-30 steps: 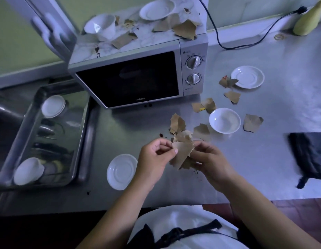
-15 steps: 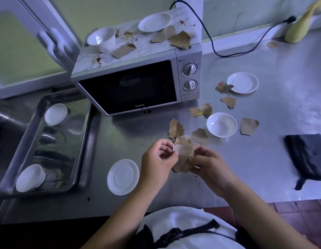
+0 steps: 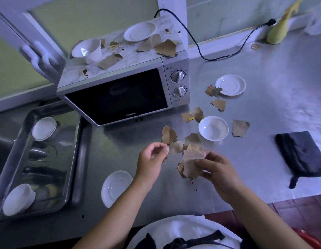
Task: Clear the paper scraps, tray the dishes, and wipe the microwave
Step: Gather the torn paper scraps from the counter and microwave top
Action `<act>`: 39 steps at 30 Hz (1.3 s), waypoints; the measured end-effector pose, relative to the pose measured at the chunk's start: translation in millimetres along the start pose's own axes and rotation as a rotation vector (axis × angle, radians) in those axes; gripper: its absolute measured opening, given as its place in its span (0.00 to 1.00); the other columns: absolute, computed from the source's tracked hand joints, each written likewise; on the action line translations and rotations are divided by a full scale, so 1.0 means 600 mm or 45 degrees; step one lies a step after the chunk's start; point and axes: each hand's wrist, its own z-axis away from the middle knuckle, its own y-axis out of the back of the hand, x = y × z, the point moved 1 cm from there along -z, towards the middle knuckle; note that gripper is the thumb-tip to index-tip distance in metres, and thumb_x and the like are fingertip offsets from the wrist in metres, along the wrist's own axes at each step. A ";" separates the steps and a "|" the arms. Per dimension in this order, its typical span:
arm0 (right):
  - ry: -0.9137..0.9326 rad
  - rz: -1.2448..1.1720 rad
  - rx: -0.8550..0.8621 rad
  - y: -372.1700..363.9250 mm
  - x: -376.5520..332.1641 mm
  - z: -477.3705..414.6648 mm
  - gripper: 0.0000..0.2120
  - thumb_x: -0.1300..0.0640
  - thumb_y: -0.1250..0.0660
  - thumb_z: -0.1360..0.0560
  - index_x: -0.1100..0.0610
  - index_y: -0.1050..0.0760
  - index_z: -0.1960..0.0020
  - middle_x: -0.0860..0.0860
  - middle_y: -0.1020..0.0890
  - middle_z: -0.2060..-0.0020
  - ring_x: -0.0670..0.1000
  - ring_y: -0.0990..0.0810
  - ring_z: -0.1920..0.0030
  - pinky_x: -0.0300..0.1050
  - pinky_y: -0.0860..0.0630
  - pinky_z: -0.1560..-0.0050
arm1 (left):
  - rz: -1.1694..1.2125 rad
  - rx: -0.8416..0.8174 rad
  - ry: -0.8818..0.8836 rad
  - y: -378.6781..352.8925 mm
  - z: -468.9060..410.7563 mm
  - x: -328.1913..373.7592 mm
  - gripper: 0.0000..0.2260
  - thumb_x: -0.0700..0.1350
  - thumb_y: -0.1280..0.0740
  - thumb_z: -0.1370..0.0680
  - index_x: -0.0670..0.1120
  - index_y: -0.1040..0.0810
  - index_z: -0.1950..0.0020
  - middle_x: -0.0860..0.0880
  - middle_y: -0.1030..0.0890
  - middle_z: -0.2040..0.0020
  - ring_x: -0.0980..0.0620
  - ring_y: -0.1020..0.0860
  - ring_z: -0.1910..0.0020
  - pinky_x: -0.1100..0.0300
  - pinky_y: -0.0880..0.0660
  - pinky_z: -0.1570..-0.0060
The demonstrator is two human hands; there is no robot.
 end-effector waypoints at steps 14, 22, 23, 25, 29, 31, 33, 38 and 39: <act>0.094 -0.018 0.424 0.099 -0.020 0.051 0.08 0.73 0.36 0.26 0.65 0.22 0.51 0.59 0.17 0.61 0.52 0.18 0.65 0.41 0.21 0.66 | -1.362 -0.135 -0.073 -0.085 -0.221 -0.092 0.17 0.56 0.28 0.26 0.50 0.23 0.41 0.48 0.22 0.40 0.43 0.24 0.42 0.52 0.26 0.45; 0.076 -0.027 0.533 0.124 -0.016 0.074 0.08 0.72 0.35 0.25 0.67 0.22 0.47 0.61 0.16 0.55 0.55 0.16 0.59 0.44 0.20 0.60 | -1.493 -0.076 -0.045 -0.105 -0.239 -0.089 0.12 0.55 0.32 0.22 0.48 0.17 0.50 0.45 0.16 0.51 0.42 0.19 0.51 0.57 0.28 0.60; 0.076 -0.030 0.533 0.124 -0.016 0.074 0.08 0.72 0.36 0.25 0.66 0.21 0.48 0.61 0.15 0.55 0.55 0.16 0.59 0.44 0.20 0.60 | -1.494 -0.084 -0.046 -0.104 -0.240 -0.088 0.12 0.55 0.33 0.22 0.47 0.17 0.52 0.44 0.16 0.52 0.41 0.19 0.54 0.57 0.29 0.62; 0.078 -0.030 0.528 0.121 -0.018 0.073 0.09 0.72 0.36 0.25 0.65 0.21 0.49 0.60 0.15 0.56 0.54 0.16 0.59 0.43 0.20 0.60 | -1.479 -0.085 -0.043 -0.099 -0.241 -0.085 0.12 0.54 0.34 0.22 0.46 0.19 0.57 0.44 0.16 0.55 0.42 0.22 0.59 0.58 0.31 0.64; 0.095 -0.012 0.495 0.113 -0.031 0.063 0.08 0.72 0.35 0.25 0.64 0.21 0.49 0.60 0.15 0.56 0.54 0.16 0.59 0.45 0.21 0.58 | -1.308 0.016 -0.067 -0.076 -0.235 -0.064 0.07 0.48 0.33 0.25 0.46 0.20 0.58 0.44 0.17 0.58 0.39 0.20 0.57 0.57 0.32 0.66; 0.112 -0.002 0.472 0.107 -0.037 0.056 0.09 0.71 0.35 0.25 0.65 0.21 0.48 0.60 0.15 0.55 0.55 0.16 0.58 0.45 0.21 0.58 | -1.138 0.094 -0.093 -0.060 -0.228 -0.047 0.06 0.46 0.34 0.25 0.46 0.20 0.60 0.45 0.17 0.60 0.39 0.20 0.59 0.55 0.28 0.65; 0.129 0.010 0.441 0.096 -0.042 0.049 0.08 0.71 0.35 0.26 0.66 0.21 0.48 0.62 0.15 0.55 0.56 0.16 0.59 0.46 0.21 0.58 | -0.864 0.148 -0.109 -0.039 -0.217 -0.029 0.04 0.43 0.32 0.25 0.47 0.19 0.59 0.47 0.16 0.61 0.41 0.19 0.60 0.55 0.25 0.63; 0.190 0.060 0.313 0.062 -0.062 0.025 0.08 0.72 0.35 0.26 0.63 0.19 0.52 0.61 0.15 0.61 0.55 0.18 0.65 0.45 0.21 0.63 | -0.216 0.086 -0.072 0.019 -0.139 0.021 0.10 0.38 0.29 0.25 0.52 0.19 0.61 0.55 0.16 0.65 0.58 0.21 0.67 0.65 0.27 0.67; 0.203 0.077 0.288 0.055 -0.069 0.018 0.08 0.72 0.35 0.26 0.63 0.19 0.52 0.61 0.15 0.62 0.55 0.18 0.66 0.44 0.21 0.64 | -0.130 -0.008 -0.066 0.028 -0.117 0.030 0.11 0.37 0.29 0.24 0.52 0.18 0.60 0.55 0.15 0.63 0.59 0.22 0.67 0.67 0.27 0.67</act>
